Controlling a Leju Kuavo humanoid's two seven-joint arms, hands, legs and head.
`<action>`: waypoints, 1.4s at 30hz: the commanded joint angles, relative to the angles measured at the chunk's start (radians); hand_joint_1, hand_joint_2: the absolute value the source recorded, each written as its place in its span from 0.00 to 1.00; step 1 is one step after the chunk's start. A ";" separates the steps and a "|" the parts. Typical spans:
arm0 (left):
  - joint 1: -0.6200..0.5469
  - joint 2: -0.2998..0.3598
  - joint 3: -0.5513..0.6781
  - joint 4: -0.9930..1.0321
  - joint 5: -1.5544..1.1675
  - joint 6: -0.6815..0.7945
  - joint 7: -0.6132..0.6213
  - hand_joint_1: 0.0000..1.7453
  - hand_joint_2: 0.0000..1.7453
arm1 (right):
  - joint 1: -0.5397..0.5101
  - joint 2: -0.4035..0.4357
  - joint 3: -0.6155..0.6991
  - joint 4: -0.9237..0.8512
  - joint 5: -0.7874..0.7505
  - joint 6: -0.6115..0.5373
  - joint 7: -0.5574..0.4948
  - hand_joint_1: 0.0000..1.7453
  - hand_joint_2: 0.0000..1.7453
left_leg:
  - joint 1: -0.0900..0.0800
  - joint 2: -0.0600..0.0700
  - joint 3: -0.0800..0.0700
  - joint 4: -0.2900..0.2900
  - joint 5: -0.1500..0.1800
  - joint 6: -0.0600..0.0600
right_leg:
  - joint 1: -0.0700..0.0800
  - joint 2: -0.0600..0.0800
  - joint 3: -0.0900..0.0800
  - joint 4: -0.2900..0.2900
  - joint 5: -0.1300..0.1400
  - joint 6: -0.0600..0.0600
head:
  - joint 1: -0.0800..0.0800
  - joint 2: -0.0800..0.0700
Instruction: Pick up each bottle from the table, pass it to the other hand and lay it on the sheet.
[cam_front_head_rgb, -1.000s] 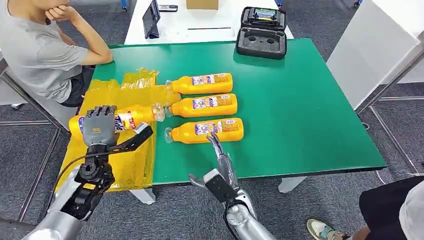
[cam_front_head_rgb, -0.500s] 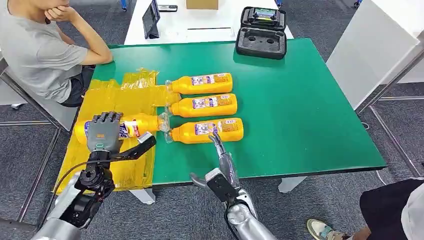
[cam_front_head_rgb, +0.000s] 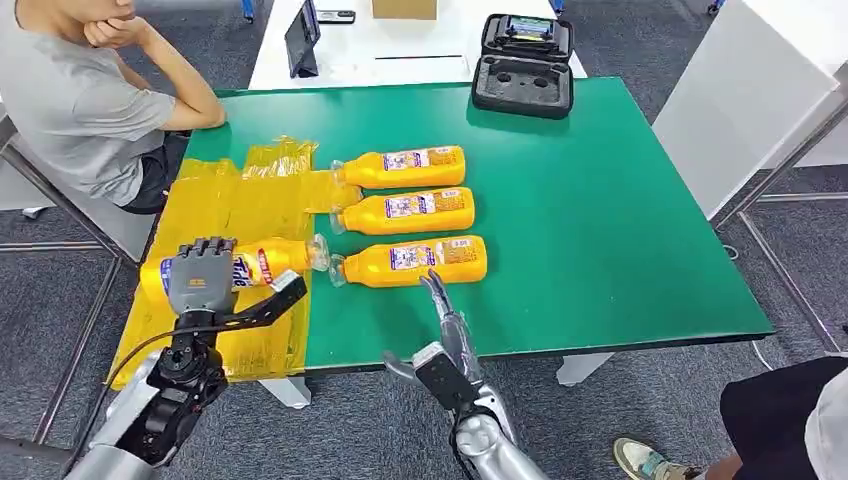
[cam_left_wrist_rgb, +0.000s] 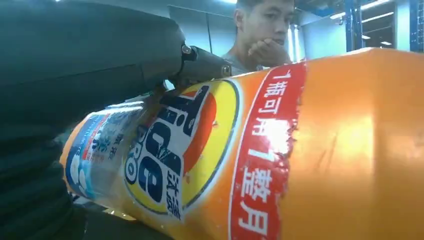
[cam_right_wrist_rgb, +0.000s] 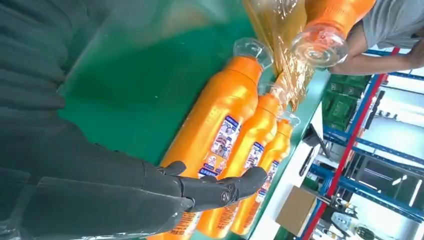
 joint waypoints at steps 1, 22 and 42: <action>-0.040 0.017 -0.045 0.032 -0.004 -0.010 0.000 0.93 1.00 | -0.016 -0.017 -0.013 0.014 -0.004 -0.002 0.001 0.00 1.00 | 0.000 -0.001 0.004 -0.001 -0.001 0.000 | 0.000 -0.002 0.005 -0.001 -0.002 0.000 | 0.001 0.000; -0.054 0.012 -0.017 0.079 -0.004 -0.067 -0.054 0.91 1.00 | -0.033 -0.012 -0.020 0.034 0.006 0.008 0.003 0.00 1.00 | 0.000 0.000 0.005 -0.001 -0.002 0.000 | 0.000 -0.001 0.005 -0.001 -0.002 0.000 | 0.001 0.000; -0.090 -0.001 0.022 0.169 -0.004 -0.096 -0.045 0.86 1.00 | -0.040 -0.008 -0.010 0.045 0.009 0.011 0.000 0.00 1.00 | 0.000 0.000 0.004 -0.001 -0.001 0.000 | 0.000 -0.002 0.004 -0.001 -0.001 0.000 | 0.000 0.000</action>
